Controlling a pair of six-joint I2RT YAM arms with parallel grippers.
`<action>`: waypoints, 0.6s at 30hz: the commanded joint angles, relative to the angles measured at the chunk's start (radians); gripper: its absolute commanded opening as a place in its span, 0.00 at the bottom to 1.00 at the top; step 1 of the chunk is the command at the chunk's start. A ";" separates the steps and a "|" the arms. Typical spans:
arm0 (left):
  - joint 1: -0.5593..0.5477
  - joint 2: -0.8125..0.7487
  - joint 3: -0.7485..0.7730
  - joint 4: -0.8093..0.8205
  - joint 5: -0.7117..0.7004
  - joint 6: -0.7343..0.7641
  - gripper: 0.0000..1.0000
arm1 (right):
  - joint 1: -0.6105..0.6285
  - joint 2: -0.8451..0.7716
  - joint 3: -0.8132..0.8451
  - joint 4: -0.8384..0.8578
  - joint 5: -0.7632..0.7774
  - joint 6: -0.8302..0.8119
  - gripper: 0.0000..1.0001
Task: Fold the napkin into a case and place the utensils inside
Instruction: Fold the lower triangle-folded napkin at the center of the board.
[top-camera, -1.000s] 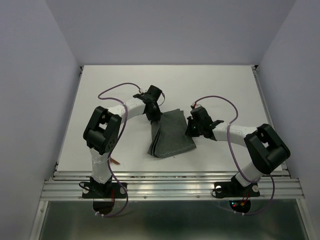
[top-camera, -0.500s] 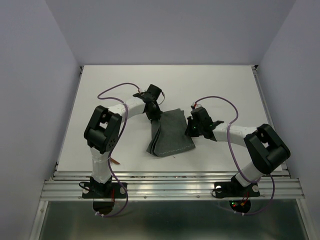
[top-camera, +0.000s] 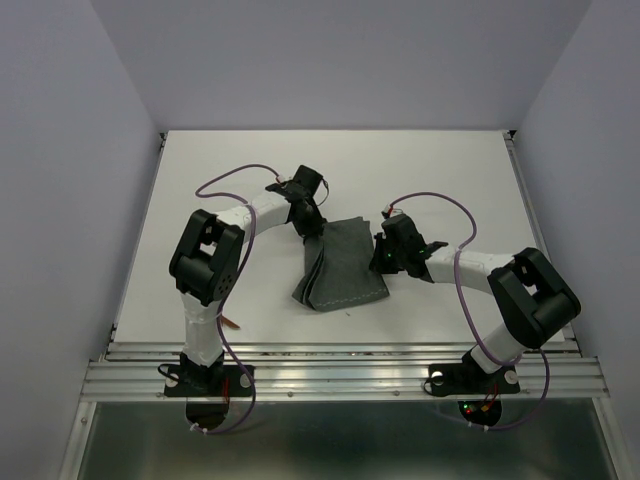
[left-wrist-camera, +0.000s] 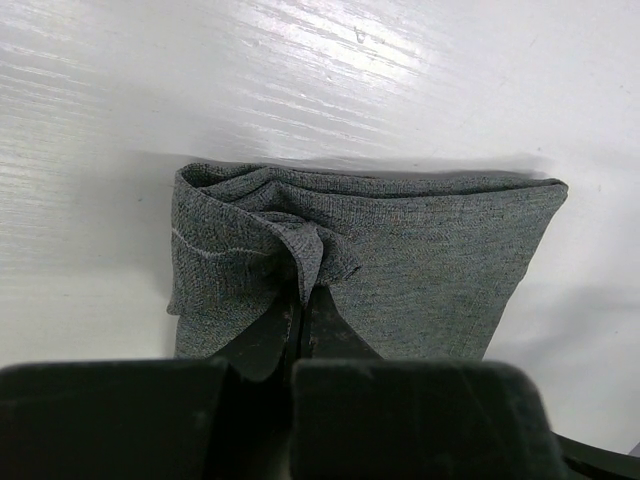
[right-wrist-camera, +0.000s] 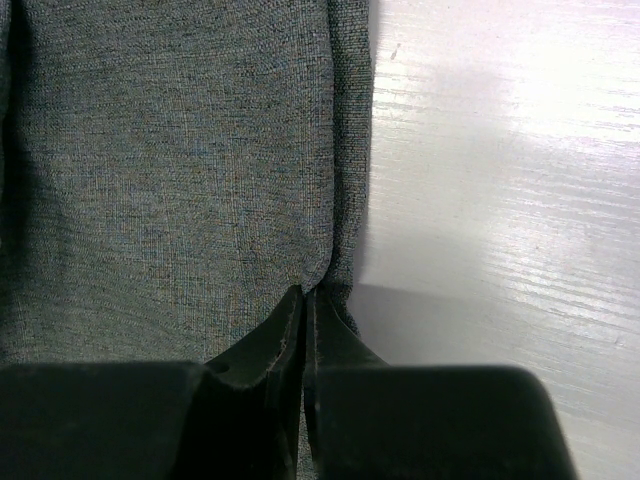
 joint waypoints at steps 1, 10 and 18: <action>0.005 -0.013 0.047 0.013 0.006 -0.015 0.00 | 0.001 0.044 -0.044 -0.094 -0.016 -0.004 0.01; -0.002 0.001 0.072 0.015 0.020 -0.024 0.00 | 0.001 0.043 -0.045 -0.095 -0.016 -0.003 0.01; -0.003 0.024 0.097 0.007 0.017 -0.032 0.00 | 0.001 0.046 -0.044 -0.095 -0.016 -0.004 0.01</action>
